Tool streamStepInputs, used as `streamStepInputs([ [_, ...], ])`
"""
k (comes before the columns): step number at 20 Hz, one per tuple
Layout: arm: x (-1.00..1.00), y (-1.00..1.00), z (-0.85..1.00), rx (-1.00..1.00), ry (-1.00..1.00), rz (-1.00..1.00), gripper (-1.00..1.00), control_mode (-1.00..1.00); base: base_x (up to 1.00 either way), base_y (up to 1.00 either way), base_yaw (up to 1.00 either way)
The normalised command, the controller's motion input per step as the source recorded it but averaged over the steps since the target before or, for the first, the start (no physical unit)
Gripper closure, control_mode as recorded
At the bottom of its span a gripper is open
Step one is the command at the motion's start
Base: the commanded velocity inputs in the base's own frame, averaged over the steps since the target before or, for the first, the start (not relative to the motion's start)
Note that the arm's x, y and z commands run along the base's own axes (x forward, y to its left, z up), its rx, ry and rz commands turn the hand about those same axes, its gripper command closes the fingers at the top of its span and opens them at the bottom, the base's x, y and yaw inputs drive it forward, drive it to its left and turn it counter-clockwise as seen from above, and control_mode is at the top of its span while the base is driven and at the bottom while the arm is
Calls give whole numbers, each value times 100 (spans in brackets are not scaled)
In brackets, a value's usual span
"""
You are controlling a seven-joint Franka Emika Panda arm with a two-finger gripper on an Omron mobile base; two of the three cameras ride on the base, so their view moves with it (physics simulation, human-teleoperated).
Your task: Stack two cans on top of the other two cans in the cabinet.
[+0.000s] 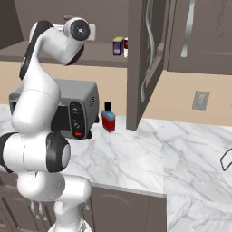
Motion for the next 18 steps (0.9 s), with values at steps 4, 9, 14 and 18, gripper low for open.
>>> streamStepInputs([
  [4,3,23,15,0,5,0,100,-100,0,0,0],
  [9,8,27,-1,0,1,0,100,-100,0,0,0],
  [14,20,27,-10,0,0,0,100,-100,0,0,0],
  [18,27,22,-2,0,0,0,100,-100,0,0,0],
])
